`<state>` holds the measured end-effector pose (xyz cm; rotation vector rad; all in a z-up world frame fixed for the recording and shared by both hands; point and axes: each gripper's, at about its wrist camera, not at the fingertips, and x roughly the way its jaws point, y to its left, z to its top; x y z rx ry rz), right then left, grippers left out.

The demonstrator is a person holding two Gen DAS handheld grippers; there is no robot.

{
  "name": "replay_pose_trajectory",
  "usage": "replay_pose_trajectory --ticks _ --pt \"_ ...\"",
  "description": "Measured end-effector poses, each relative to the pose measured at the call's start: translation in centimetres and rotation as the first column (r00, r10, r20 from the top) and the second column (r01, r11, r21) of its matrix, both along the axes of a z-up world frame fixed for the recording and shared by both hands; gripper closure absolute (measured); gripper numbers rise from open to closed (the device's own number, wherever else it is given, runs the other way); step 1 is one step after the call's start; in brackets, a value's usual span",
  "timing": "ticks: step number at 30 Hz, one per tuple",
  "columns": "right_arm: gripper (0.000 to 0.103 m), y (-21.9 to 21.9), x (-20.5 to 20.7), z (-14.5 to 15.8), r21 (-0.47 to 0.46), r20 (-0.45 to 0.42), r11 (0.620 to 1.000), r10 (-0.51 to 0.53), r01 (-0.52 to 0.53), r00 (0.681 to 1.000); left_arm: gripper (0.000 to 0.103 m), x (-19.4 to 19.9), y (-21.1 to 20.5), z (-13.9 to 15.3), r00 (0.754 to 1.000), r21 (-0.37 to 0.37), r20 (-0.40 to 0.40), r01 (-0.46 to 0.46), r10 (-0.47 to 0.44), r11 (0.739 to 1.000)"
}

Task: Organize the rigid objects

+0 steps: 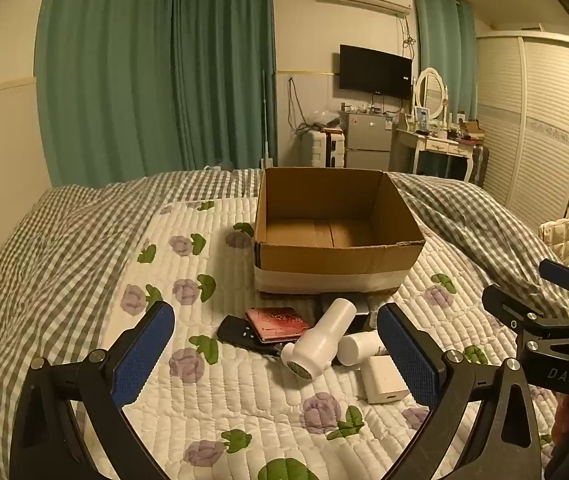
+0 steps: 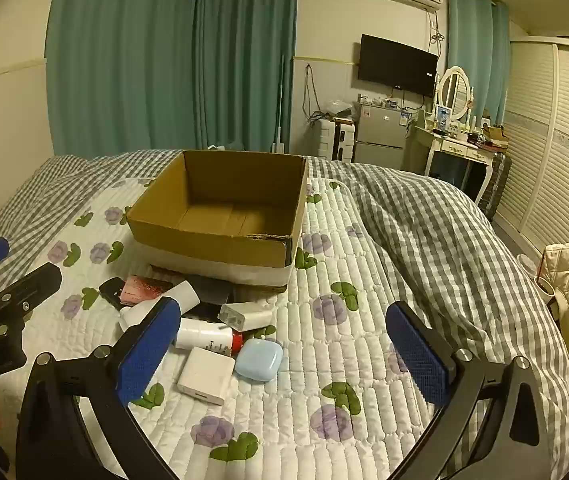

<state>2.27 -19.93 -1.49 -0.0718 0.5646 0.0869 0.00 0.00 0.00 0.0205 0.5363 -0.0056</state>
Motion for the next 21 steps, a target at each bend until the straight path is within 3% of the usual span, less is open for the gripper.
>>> replay_pose_trajectory --ticks 21 --pt "0.0 0.29 0.09 -0.34 -0.004 -0.025 1.0 0.011 -0.011 1.0 0.0 0.25 -0.2 -0.21 1.0 0.011 -0.004 0.004 -0.004 1.0"
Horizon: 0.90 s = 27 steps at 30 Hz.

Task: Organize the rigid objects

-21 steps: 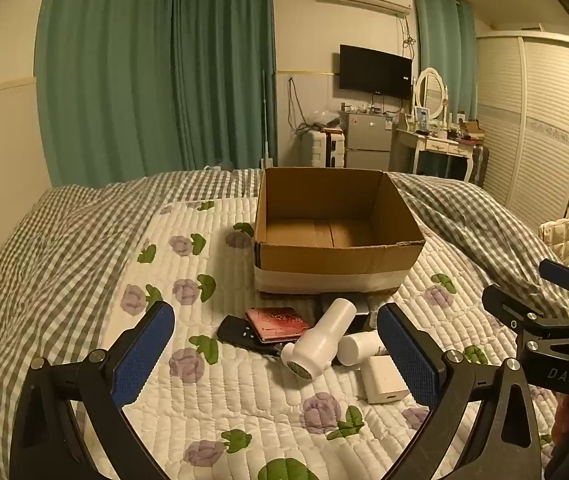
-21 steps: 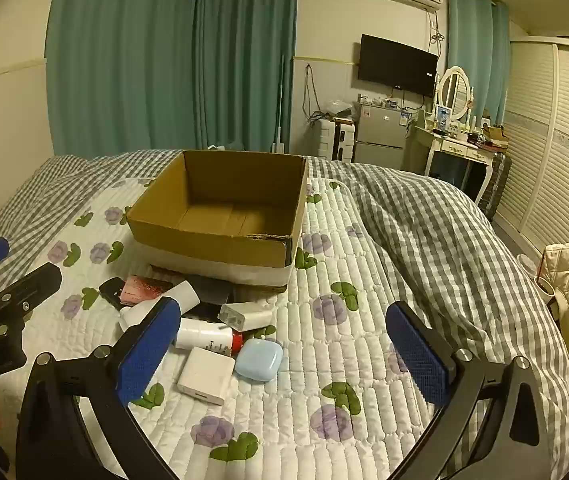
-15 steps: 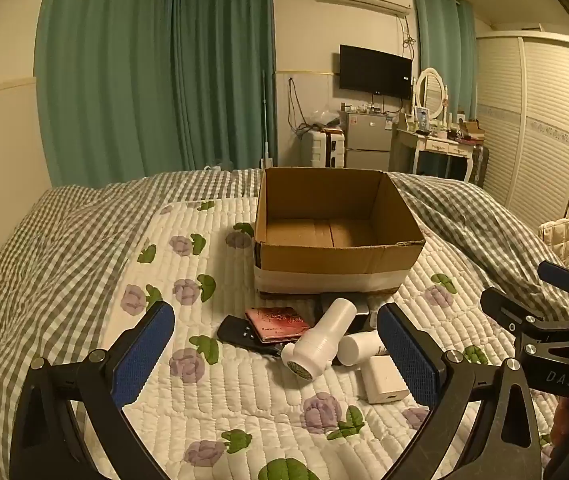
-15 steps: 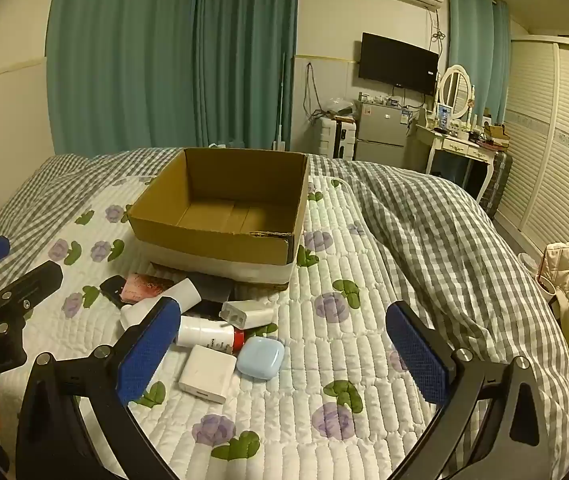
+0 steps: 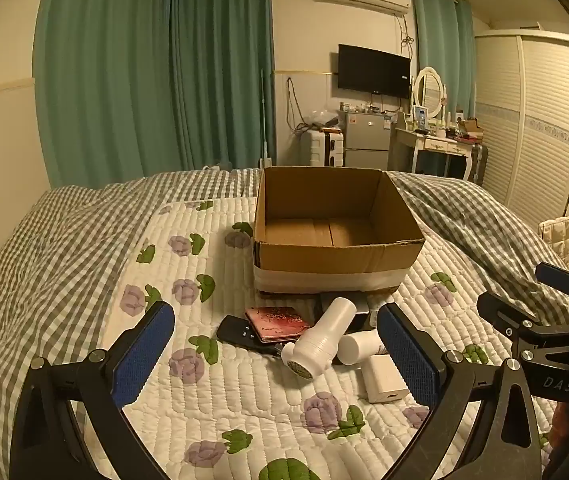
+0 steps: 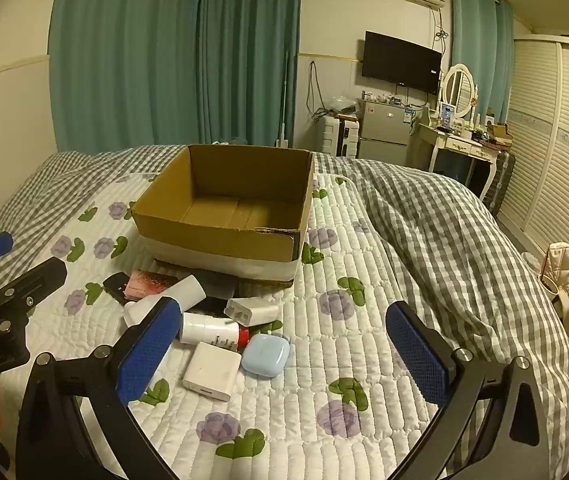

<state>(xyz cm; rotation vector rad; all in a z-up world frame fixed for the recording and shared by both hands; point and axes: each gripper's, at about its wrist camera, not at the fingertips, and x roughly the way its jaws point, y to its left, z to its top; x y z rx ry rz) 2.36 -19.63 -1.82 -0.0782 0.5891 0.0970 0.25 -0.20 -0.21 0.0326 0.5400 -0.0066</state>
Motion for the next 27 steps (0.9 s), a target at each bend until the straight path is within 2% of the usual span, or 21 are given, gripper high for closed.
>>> replay_pose_trajectory --ticks 27 --pt "0.0 0.03 -0.09 -0.37 0.008 -0.007 1.0 0.001 -0.001 1.0 0.0 -0.11 0.14 -0.22 1.0 -0.007 -0.001 0.007 -0.007 1.0"
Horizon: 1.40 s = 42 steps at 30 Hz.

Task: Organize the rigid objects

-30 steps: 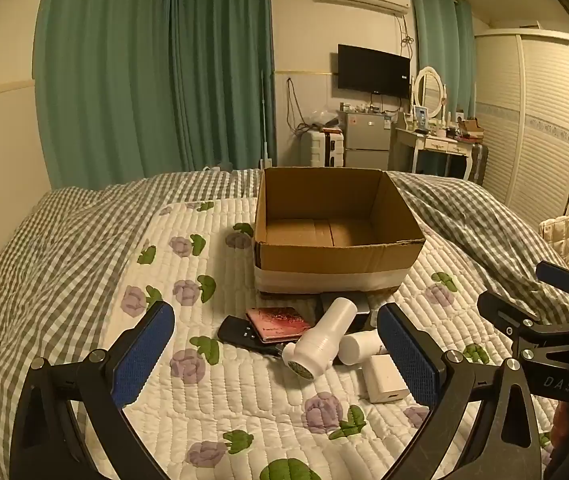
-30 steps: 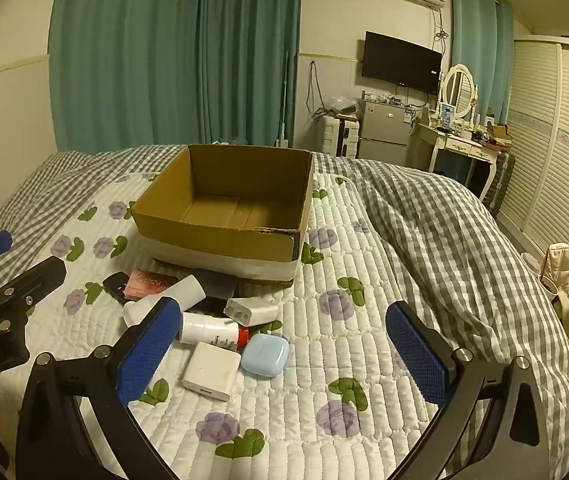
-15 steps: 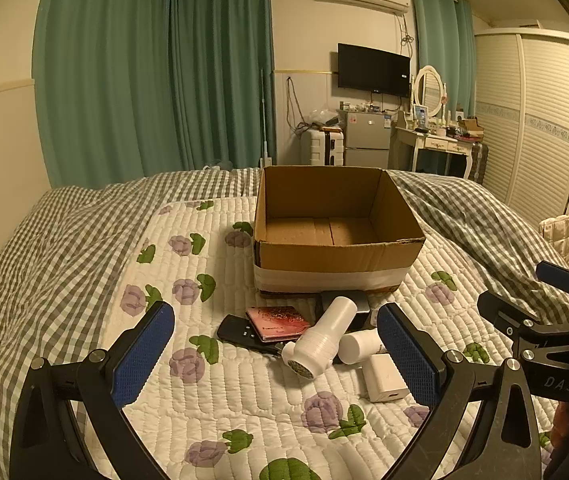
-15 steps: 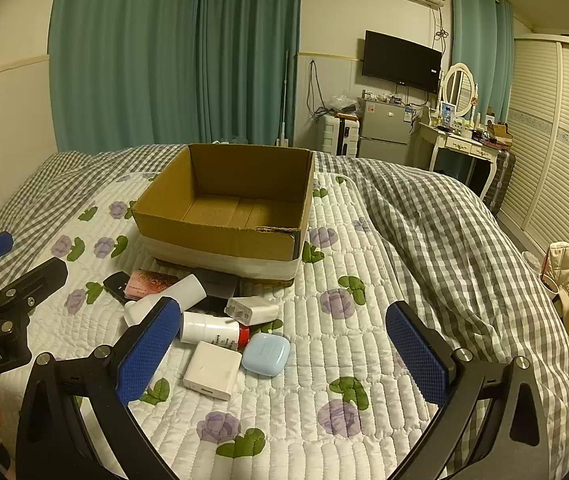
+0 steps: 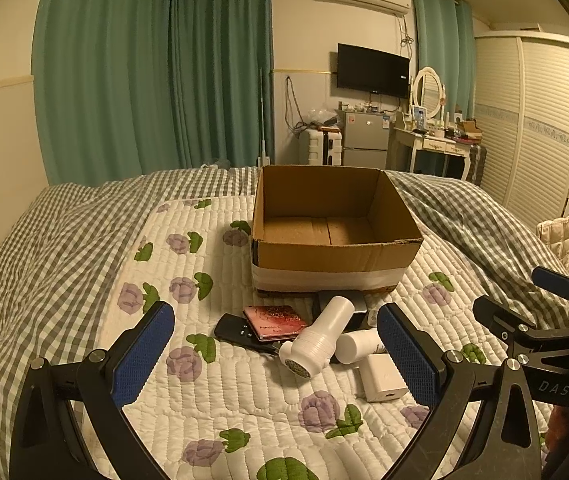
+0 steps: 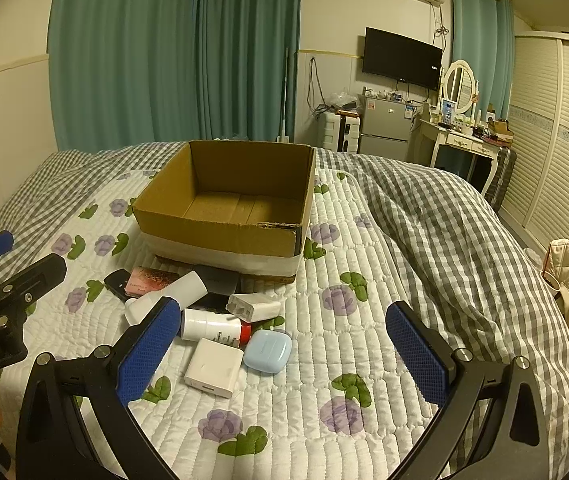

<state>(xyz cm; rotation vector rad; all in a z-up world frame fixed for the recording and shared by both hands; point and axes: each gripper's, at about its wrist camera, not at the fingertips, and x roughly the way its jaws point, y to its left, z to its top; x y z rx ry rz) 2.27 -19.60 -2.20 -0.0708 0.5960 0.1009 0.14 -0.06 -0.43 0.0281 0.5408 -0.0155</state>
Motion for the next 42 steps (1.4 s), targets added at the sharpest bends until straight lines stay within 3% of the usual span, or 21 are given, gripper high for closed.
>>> replay_pose_trajectory --ticks 42 --pt "0.0 -0.08 0.0 -0.15 0.004 -0.013 1.0 0.004 -0.004 1.0 0.0 -0.04 -0.22 -0.06 1.0 0.002 0.0 0.003 -0.003 1.0"
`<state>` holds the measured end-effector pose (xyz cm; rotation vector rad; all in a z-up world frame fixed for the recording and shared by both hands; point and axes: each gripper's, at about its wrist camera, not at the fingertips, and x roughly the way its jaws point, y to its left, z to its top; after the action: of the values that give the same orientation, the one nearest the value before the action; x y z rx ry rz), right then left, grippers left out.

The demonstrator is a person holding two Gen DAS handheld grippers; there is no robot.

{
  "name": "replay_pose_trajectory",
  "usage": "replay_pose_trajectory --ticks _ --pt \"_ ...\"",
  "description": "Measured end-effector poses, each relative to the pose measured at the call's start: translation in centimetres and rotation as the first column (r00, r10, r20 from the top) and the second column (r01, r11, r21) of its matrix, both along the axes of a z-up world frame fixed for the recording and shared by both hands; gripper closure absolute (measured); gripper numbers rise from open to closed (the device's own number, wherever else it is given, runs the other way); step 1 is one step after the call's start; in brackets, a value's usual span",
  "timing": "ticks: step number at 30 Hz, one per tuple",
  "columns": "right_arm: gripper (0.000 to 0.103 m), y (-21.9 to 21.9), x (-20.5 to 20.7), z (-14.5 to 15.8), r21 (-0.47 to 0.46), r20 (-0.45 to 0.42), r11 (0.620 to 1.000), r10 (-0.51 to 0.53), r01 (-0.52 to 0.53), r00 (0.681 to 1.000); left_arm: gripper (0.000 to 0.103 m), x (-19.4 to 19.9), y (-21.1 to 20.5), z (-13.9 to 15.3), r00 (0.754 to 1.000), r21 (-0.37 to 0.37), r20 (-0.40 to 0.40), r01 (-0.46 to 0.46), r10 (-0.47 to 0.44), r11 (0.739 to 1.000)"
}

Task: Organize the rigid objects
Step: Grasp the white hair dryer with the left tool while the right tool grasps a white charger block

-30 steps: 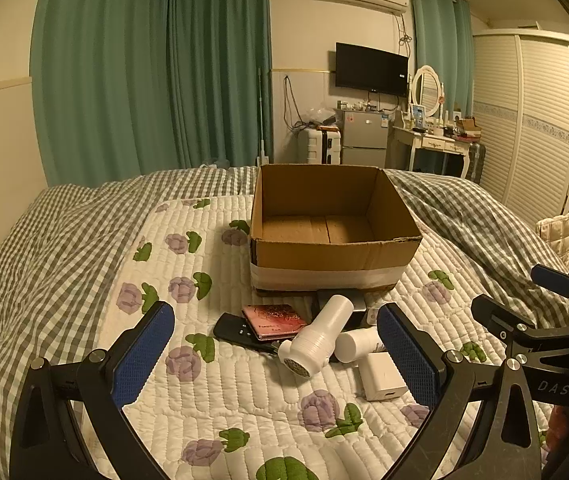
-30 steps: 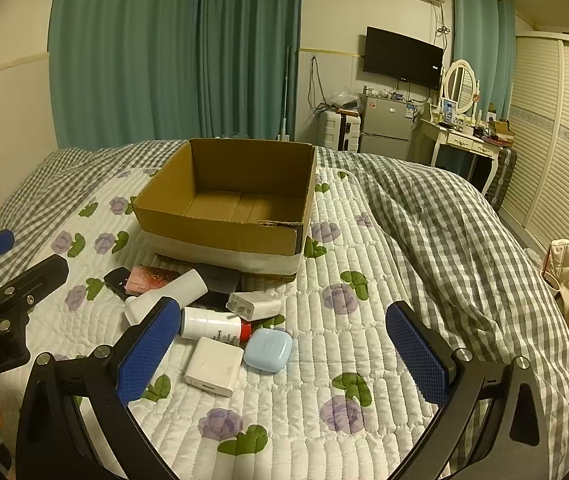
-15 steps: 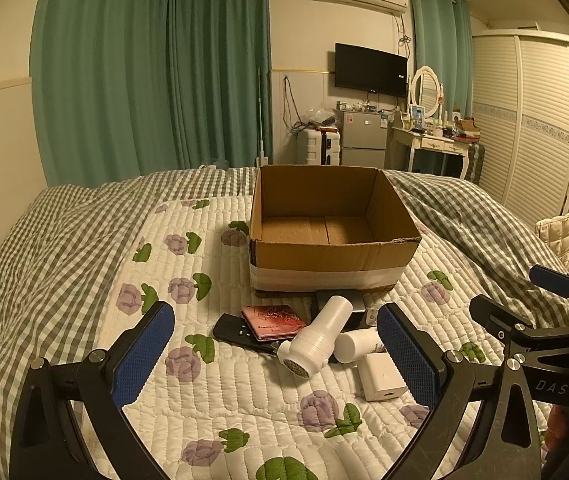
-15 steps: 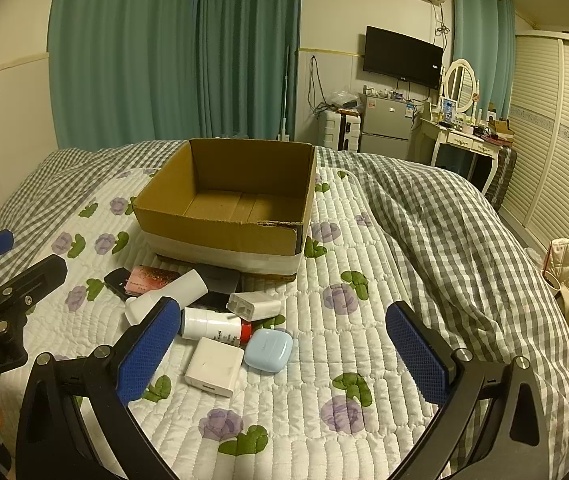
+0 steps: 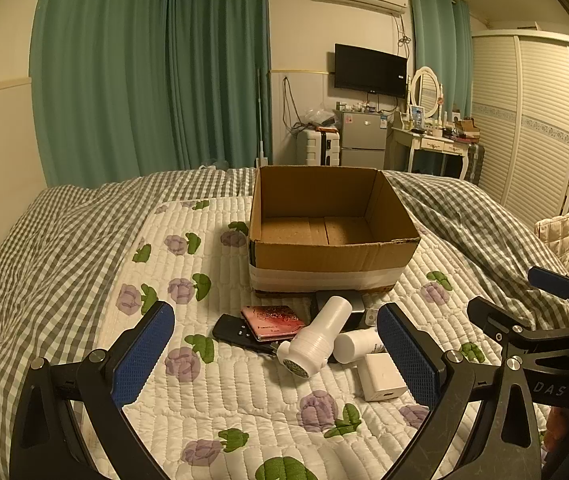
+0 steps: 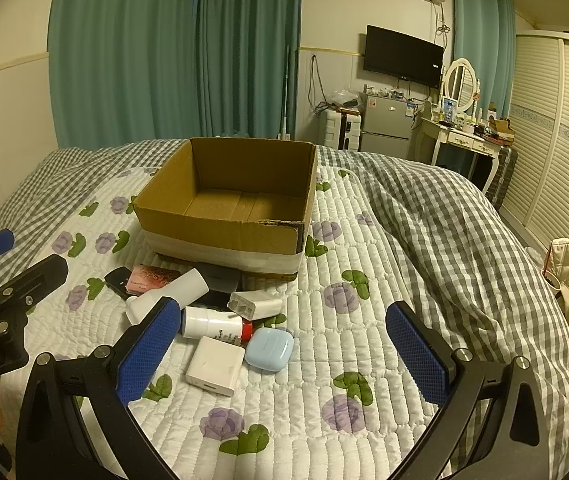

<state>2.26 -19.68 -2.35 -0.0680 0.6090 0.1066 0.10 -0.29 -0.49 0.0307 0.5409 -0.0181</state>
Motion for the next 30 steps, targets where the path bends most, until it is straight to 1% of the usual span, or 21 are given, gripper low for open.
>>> replay_pose_trajectory --ticks 4,8,10,12,14,15,16,17,19,21,23,24,27,28,30 --pt "0.0 0.1 0.1 -0.1 -0.004 -0.008 1.0 -0.001 0.001 1.0 0.0 0.1 0.3 0.1 1.0 -0.014 -0.008 -0.006 0.006 1.0" --pt "0.0 0.2 0.7 -0.7 -0.005 -0.047 1.0 -0.01 0.009 0.999 0.0 0.8 1.1 -0.4 0.998 -0.023 -0.047 -0.032 0.031 0.999" --pt "0.0 0.6 1.4 -1.4 0.001 -0.081 1.0 -0.006 0.006 0.997 0.0 1.2 1.5 -1.0 0.996 -0.014 -0.07 -0.051 0.049 0.999" --pt "0.0 1.2 2.4 -2.8 -0.005 -0.134 1.0 -0.001 0.001 0.991 0.0 1.8 1.8 -1.9 0.992 -0.004 -0.106 -0.066 0.066 0.998" --pt "0.0 2.1 3.6 -4.9 -0.012 -0.215 1.0 0.01 -0.013 0.976 0.0 2.5 2.1 -2.9 0.987 0.013 -0.14 -0.079 0.08 0.997" --pt "0.002 2.5 4.2 -6.0 -0.01 -0.26 1.0 0.02 -0.023 0.965 0.0 2.7 2.3 -3.4 0.985 0.018 -0.151 -0.082 0.084 0.996" --pt "0.008 2.9 4.8 -7.0 0.001 -0.304 0.999 0.034 -0.035 0.952 0.0 3.1 2.5 -4.0 0.982 0.024 -0.169 -0.086 0.088 0.996" --pt "0.01 3.1 5.5 -8.3 0.019 -0.354 0.999 0.047 -0.043 0.934 0.0 3.4 2.7 -4.5 0.979 0.026 -0.185 -0.086 0.089 0.996" --pt "0.02 3.3 6.2 -9.9 0.049 -0.402 0.998 0.059 -0.042 0.914 0.0 3.9 2.9 -5.1 0.974 0.027 -0.206 -0.085 0.089 0.996" --pt "0.024 3.4 7.0 -11.0 0.091 -0.431 0.994 0.087 -0.053 0.898 0.0 4.6 2.9 -5.7 0.969 0.024 -0.232 -0.078 0.082 0.997" --pt "0.034 3.7 7.6 -11.7 0.122 -0.452 0.989 0.129 -0.082 0.883 0.0 5.5 2.7 -6.1 0.965 0.025 -0.252 -0.068 0.072 0.997" --pt "0.047 3.9 7.7 -11.8 0.143 -0.452 0.985 0.153 -0.098 0.879 0.0 5.8 2.6 -6.1 0.965 0.026 -0.256 -0.058 0.062 0.998" --pt "0.049 4.2 7.7 -11.8 0.14 -0.453 0.984 0.16 -0.107 0.877 0.002 6.9 1.5 -6.5 0.961 0.034 -0.276 -0.006 0.015 0.999" --pt "0.05 3.8 7.7 -11.6 0.158 -0.45 0.982 0.162 -0.101 0.878 0.004 7.2 1.1 -6.7 0.958 0.035 -0.287 0.01 0.0 0.999" --pt "0.052 3.1 7.4 -10.7 0.174 -0.435 0.981 0.152 -0.083 0.887 0.004 7.8 0.5 -7.2 0.95 0.035 -0.31 0.04 -0.027 0.999"
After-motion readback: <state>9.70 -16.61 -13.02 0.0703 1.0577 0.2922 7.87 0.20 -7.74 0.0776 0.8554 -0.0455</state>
